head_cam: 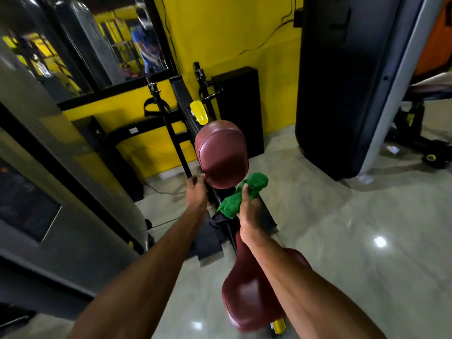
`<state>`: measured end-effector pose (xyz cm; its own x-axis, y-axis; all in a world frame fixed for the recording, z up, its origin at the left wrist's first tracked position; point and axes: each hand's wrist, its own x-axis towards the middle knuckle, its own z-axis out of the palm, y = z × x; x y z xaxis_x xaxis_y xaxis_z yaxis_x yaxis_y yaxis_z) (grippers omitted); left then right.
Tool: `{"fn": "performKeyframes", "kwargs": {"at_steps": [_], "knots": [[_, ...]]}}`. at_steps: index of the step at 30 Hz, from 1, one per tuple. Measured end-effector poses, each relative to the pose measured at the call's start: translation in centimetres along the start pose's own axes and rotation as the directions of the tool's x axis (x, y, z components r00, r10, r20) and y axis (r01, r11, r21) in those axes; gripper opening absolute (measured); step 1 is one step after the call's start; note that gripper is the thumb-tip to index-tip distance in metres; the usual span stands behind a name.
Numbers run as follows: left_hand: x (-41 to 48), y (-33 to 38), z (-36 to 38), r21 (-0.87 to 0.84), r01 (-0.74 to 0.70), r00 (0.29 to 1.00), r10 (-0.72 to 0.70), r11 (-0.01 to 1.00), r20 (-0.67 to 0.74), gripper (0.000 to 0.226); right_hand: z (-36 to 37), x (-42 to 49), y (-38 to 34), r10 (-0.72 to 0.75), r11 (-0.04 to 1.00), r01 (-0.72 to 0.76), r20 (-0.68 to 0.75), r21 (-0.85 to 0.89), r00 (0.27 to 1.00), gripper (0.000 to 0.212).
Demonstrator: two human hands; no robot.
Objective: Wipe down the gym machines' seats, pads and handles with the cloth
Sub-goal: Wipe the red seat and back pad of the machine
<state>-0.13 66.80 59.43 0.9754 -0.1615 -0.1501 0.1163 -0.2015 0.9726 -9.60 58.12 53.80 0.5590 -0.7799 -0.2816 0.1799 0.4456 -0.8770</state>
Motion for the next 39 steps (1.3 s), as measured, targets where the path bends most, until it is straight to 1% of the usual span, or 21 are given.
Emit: {"fn": "performKeyframes", "kwargs": {"at_steps": [1, 4, 8, 10, 11, 13, 15, 18, 19, 20, 23, 24, 27, 28, 29, 31, 32, 35, 36, 37, 39], "knots": [[0.4, 0.4, 0.3, -0.043, -0.045, 0.999, 0.046, 0.998, 0.007, 0.079, 0.4, 0.7, 0.6, -0.067, 0.998, 0.066, 0.027, 0.015, 0.997, 0.092], [0.9, 2.0, 1.2, -0.218, -0.119, 0.987, 0.139, 0.969, 0.079, 0.059, 1.0, 2.6, 3.3, -0.279, 0.959, 0.284, 0.123, -0.019, 0.952, 0.079], [4.3, -0.2, 2.6, -0.411, -0.131, 0.959, 0.221, 0.902, 0.178, 0.061, 0.6, 5.8, 7.5, -0.549, 0.789, 0.584, 0.207, -0.193, 0.81, 0.079], [5.5, -1.4, 3.2, -0.443, -0.189, 0.938, 0.295, 0.877, 0.184, 0.054, -0.2, 7.7, 8.5, -0.709, 0.588, 0.747, 0.248, -0.31, 0.661, 0.072], [5.8, -2.0, 3.4, -0.462, -0.219, 0.929, 0.328, 0.859, 0.169, 0.048, -0.7, 8.6, 8.7, -0.791, 0.458, 0.814, 0.254, -0.358, 0.557, 0.067], [6.4, -3.3, 3.5, -0.485, -0.272, 0.903, 0.395, 0.831, 0.17, 0.044, -1.4, 10.6, 9.0, -0.889, 0.203, 0.853, 0.274, -0.481, 0.366, 0.059], [6.6, -4.1, 3.7, -0.493, -0.271, 0.896, 0.404, 0.827, 0.186, 0.049, -1.4, 12.2, 8.6, -0.897, 0.042, 0.808, 0.335, -0.587, 0.289, 0.058], [6.8, -4.6, 3.7, -0.517, -0.281, 0.892, 0.419, 0.809, 0.171, 0.054, -1.9, 13.6, 8.4, -0.823, -0.368, 0.723, 0.567, -0.585, 0.04, 0.059], [6.9, -4.6, 3.6, -0.518, -0.281, 0.886, 0.426, 0.808, 0.182, 0.056, -1.9, 14.3, 7.9, -0.786, -0.454, 0.684, 0.618, -0.57, -0.007, 0.062], [6.6, -4.6, 3.7, -0.506, -0.282, 0.881, 0.429, 0.815, 0.2, 0.057, -1.9, 15.0, 7.2, -0.787, -0.467, 0.667, 0.617, -0.581, -0.013, 0.065], [5.6, -4.9, 3.5, -0.489, -0.29, 0.875, 0.435, 0.823, 0.213, 0.055, -1.4, 15.3, 6.4, -0.883, -0.309, 0.707, 0.467, -0.635, 0.033, 0.059], [5.5, -4.9, 3.5, -0.505, -0.262, 0.874, 0.424, 0.823, 0.239, 0.056, -1.0, 15.1, 6.4, -0.87, -0.354, 0.704, 0.493, -0.615, -0.007, 0.059], [5.9, -5.0, 3.5, -0.559, -0.19, 0.854, 0.416, 0.807, 0.311, 0.058, -1.0, 15.5, 5.3, -0.693, -0.649, 0.612, 0.684, -0.453, -0.229, 0.067], [5.9, -4.9, 3.4, -0.559, -0.193, 0.849, 0.422, 0.807, 0.317, 0.058, -0.8, 15.6, 4.3, -0.691, -0.661, 0.601, 0.677, -0.45, -0.254, 0.068], [6.2, -4.7, 3.3, -0.551, -0.208, 0.843, 0.434, 0.808, 0.318, 0.059, -0.2, 15.5, 3.1, -0.742, -0.609, 0.625, 0.63, -0.488, -0.23, 0.067], [6.5, -4.4, 3.2, -0.508, -0.246, 0.835, 0.446, 0.826, 0.322, 0.057, 2.0, 14.1, 1.8, -0.854, -0.423, 0.711, 0.51, -0.561, -0.106, 0.064], [6.7, -4.5, 3.2, -0.487, -0.27, 0.83, 0.458, 0.831, 0.319, 0.054, 3.0, 13.0, 1.9, -0.856, -0.419, 0.72, 0.505, -0.553, -0.11, 0.061], [7.2, -4.9, 2.9, -0.514, -0.329, 0.773, 0.538, 0.793, 0.337, 0.053, 4.4, 12.5, 1.5, -0.651, -0.711, 0.609, 0.656, -0.351, -0.382, 0.055], [7.5, -4.9, 2.9, -0.525, -0.323, 0.754, 0.549, 0.787, 0.359, 0.055, 4.5, 12.8, 0.6, -0.627, -0.737, 0.591, 0.659, -0.328, -0.415, 0.056], [7.6, -4.9, 3.1, -0.53, -0.309, 0.757, 0.541, 0.79, 0.365, 0.056, 4.8, 12.7, -0.6, -0.674, -0.701, 0.609, 0.624, -0.371, -0.395, 0.058], [8.5, -4.6, 3.4, -0.533, -0.279, 0.783, 0.511, 0.799, 0.356, 0.059, 6.3, 12.1, -2.6, -0.864, -0.459, 0.726, 0.447, -0.512, -0.231, 0.058]]}}
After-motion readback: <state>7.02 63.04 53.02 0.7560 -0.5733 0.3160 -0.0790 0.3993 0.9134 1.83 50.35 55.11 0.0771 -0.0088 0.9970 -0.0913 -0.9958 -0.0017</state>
